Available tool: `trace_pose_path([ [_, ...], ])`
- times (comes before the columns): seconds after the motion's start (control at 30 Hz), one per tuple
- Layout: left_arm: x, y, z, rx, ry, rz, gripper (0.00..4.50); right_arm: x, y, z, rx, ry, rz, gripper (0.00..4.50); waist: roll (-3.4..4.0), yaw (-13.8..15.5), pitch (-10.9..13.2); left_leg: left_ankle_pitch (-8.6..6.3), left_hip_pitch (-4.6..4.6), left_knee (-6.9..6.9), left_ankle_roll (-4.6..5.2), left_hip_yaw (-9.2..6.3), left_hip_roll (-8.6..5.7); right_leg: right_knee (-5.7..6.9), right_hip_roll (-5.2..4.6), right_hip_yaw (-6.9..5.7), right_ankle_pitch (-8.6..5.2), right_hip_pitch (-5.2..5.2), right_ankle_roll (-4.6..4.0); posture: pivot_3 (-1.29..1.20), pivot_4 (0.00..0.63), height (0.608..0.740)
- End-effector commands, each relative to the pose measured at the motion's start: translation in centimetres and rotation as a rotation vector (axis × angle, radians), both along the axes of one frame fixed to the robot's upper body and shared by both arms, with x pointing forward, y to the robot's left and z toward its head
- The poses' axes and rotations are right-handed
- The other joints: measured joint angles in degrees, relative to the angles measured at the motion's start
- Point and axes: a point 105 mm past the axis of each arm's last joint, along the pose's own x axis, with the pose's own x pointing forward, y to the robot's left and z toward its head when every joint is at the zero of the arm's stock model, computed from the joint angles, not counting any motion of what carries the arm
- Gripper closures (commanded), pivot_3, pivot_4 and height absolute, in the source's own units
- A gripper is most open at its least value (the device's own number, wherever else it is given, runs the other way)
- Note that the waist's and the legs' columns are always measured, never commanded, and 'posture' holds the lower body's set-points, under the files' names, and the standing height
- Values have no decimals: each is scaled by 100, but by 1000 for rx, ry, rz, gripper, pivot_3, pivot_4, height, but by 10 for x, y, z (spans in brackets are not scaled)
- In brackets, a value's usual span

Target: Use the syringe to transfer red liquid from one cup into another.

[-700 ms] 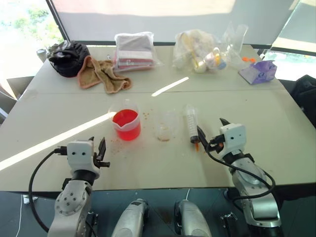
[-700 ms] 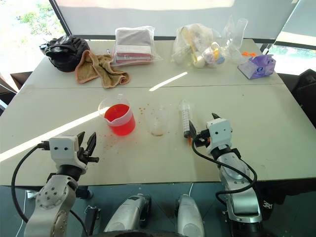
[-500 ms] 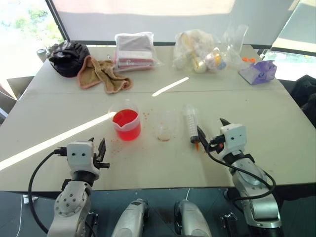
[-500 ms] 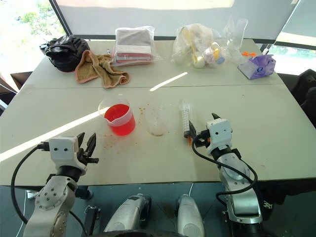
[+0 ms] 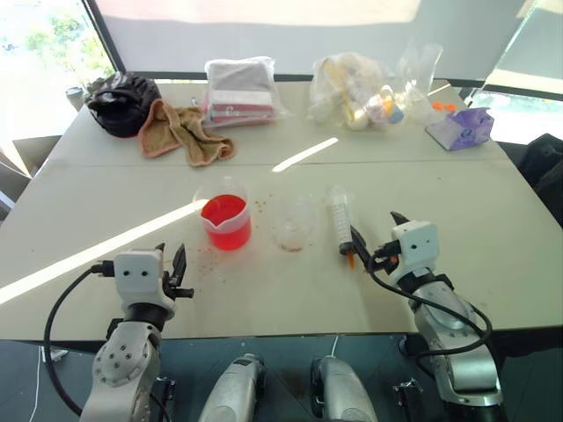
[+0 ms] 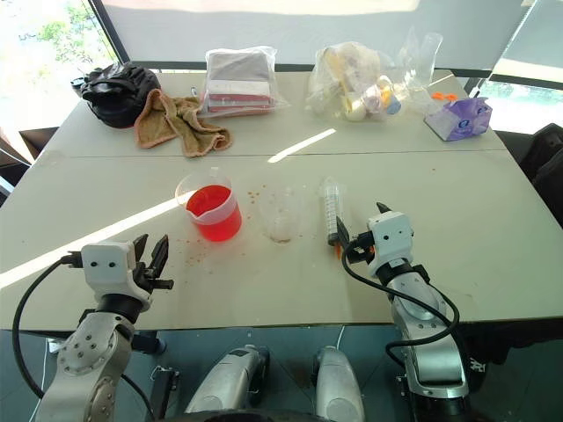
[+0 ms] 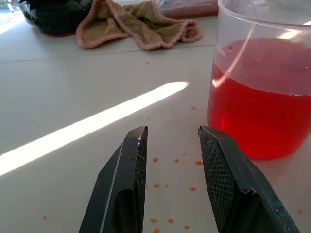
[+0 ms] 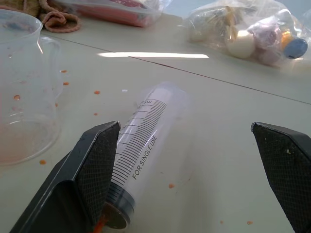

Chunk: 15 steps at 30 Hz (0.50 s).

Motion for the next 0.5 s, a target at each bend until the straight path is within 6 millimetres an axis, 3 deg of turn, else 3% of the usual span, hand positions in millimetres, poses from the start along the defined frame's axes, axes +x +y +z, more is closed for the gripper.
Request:
trace_pose_path([
  [0.03,0,-6,14,2,-52,-12,2774,-3,4,18,-13,-75,27,56,0,-1,0,0,0,0,0,0,0,0,0,-1,0,0,0,0,150,736],
  [0.3,3,-13,12,-13,-46,-17,2774,-1,6,21,-24,-71,58,56,0,-1,0,0,0,0,0,1,0,0,0,-3,0,0,-1,0,150,736],
  [0.5,6,-16,12,-15,-48,-32,2774,17,-4,48,0,-77,34,56,1,1,1,0,0,2,0,3,1,0,2,-4,2,0,-4,0,150,736],
])
